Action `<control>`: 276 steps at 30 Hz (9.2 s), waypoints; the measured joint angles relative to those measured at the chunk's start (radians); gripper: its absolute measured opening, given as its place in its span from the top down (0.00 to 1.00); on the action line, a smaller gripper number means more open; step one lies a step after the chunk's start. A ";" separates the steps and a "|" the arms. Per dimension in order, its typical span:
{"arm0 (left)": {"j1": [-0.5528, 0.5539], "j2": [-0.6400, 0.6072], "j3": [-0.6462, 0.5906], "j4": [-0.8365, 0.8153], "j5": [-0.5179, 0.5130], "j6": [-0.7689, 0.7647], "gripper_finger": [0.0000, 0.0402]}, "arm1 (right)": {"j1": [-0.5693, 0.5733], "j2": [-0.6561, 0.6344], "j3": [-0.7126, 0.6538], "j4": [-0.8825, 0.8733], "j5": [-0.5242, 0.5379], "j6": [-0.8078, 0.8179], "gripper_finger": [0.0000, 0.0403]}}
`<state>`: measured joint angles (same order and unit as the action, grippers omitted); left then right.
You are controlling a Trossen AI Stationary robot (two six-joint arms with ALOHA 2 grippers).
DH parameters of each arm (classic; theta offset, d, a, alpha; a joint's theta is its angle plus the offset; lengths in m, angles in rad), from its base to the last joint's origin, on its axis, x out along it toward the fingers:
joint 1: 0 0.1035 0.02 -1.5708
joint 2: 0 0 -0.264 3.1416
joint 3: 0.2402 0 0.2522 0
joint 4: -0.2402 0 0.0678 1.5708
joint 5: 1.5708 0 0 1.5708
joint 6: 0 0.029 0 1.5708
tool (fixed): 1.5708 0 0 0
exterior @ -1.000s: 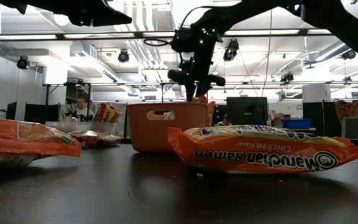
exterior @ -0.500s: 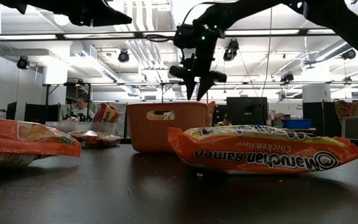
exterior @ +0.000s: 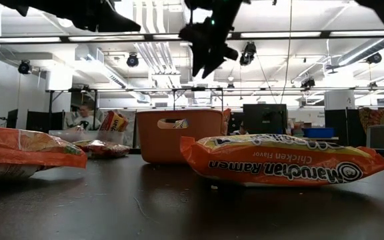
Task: Sort Maruchan noodles
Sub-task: Put the red bag into the transparent bin
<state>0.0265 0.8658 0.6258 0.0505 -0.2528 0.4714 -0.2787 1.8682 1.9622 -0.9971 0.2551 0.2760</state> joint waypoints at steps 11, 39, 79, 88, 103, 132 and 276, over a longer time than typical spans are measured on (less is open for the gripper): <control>0.000 0.091 0.000 -0.050 -0.002 -0.171 1.00 | 0.143 -0.223 -0.428 0.283 -0.001 -0.067 0.59; 0.033 0.223 0.000 -0.724 -0.229 -1.321 0.78 | 0.064 -0.798 -1.105 1.040 -0.286 -0.491 0.61; 0.092 0.617 0.014 -0.484 -0.189 -0.569 0.54 | -0.343 -0.764 -1.173 1.033 -0.581 -0.609 0.61; 0.092 0.647 0.037 -0.488 -0.186 -0.569 0.79 | -0.349 -0.754 -1.173 1.037 -0.581 -0.600 0.61; 0.071 0.640 0.124 -0.538 0.275 -0.737 1.00 | -0.348 -0.754 -1.173 1.038 -0.581 -0.579 0.61; 0.047 0.157 -0.033 -0.561 -0.015 -0.940 0.61 | -0.348 -0.754 -1.173 1.031 -0.581 -0.563 0.61; 0.637 0.647 0.268 -0.418 -0.811 -0.543 1.00 | -0.348 -0.754 -1.173 0.997 -0.603 -0.571 0.61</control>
<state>0.6635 1.5132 0.8936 -0.3674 -1.0639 -0.0711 -0.6270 1.1141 0.7891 -0.0001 -0.3481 -0.2951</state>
